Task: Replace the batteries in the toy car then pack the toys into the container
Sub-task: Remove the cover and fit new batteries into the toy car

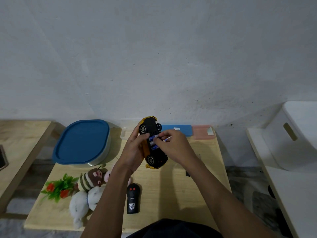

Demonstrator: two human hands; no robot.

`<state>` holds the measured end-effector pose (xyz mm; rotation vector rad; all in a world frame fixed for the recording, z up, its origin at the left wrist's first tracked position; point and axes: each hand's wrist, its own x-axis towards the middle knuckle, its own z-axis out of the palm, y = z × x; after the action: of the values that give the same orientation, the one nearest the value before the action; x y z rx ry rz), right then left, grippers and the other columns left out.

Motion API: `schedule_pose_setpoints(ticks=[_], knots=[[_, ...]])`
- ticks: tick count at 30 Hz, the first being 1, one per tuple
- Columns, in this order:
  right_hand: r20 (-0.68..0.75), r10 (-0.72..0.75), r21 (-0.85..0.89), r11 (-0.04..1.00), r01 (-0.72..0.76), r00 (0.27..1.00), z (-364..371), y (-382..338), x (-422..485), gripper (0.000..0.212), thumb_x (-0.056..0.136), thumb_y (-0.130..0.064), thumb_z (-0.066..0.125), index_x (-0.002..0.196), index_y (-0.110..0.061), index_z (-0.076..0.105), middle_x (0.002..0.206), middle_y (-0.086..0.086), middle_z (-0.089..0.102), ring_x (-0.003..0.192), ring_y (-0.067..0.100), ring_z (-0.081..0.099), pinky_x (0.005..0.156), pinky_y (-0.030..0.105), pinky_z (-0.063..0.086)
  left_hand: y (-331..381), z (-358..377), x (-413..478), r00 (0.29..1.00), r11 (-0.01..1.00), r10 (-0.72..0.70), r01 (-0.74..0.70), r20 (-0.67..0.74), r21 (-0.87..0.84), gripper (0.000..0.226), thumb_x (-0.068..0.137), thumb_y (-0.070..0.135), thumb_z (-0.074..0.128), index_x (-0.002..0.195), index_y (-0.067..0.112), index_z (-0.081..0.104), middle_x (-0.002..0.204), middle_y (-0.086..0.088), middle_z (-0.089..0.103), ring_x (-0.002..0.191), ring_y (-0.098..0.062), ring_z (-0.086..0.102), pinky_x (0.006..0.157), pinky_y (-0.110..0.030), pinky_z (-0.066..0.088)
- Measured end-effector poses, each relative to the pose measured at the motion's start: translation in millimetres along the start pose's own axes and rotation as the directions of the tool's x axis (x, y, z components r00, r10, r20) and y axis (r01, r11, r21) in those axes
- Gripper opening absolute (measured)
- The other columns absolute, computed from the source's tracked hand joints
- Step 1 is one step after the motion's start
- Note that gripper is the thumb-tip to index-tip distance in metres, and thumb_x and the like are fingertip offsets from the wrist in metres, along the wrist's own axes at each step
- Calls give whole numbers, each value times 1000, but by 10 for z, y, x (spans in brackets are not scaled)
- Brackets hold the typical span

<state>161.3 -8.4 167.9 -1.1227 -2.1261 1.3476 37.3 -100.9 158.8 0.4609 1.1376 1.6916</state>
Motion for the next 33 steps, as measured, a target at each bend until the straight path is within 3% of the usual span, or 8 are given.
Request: schedule_pose_setpoints(ticks=[5,10,14,21,24,26,29,33], knots=[[17,22,-11,1000,-22,1000,-13,-49,-18,37,78,-53,72,101,-24,66,92,-11,62,82,1,60,66,21,52,-3,-23,-11,1000,1000,4,-4,0,3,48,96,6,49,142,17,49,133,-22,60,117,-36,61,90,-47,53],[52,46,-13,999,-45,998,-39,-100,0,44,75,-54,73,102,-20,67,92,-10,64,83,3,62,74,26,57,-5,-21,-32,1000,1000,7,-7,6,-1,48,96,7,48,143,17,47,134,-22,59,122,-40,58,93,-48,53],[94,64,9,998,-65,994,-61,-125,-3,39,77,-50,73,100,-20,65,89,-11,62,81,0,60,67,19,51,-14,-19,-45,1000,1000,14,-14,14,4,48,97,7,49,144,17,47,135,-22,59,124,-40,57,95,-47,52],[110,78,28,996,-82,991,-27,-94,29,40,76,-51,71,100,-20,63,92,-5,62,86,10,62,74,30,55,23,22,-62,1000,1000,17,-17,5,-26,49,94,9,50,142,13,47,131,-22,60,113,-35,62,85,-42,56],[101,30,49,998,-35,994,-36,-79,31,31,78,-46,72,90,-22,58,82,-6,56,75,11,56,64,27,48,50,30,-70,1000,998,2,-3,-8,-65,52,90,12,52,142,12,48,127,-22,61,105,-31,65,79,-40,58],[100,-28,74,997,20,995,-78,-67,15,31,81,-44,73,95,-23,56,81,-8,52,71,9,50,61,23,46,58,23,-70,1000,997,0,0,2,-79,50,92,13,53,141,14,49,131,-22,60,109,-33,64,82,-42,57],[95,-105,138,986,92,990,-131,-32,7,30,83,-38,74,108,-29,60,91,-8,56,77,10,57,68,27,55,68,3,-65,1000,995,1,2,24,-98,48,94,15,53,141,16,49,135,-23,57,115,-38,60,91,-49,54],[38,-120,172,979,112,992,-125,19,28,22,83,-34,75,102,-29,66,94,-11,60,87,10,59,77,34,57,64,24,-48,1000,995,5,-2,31,-95,47,93,16,52,141,16,50,134,-22,59,115,-38,60,94,-51,53]])
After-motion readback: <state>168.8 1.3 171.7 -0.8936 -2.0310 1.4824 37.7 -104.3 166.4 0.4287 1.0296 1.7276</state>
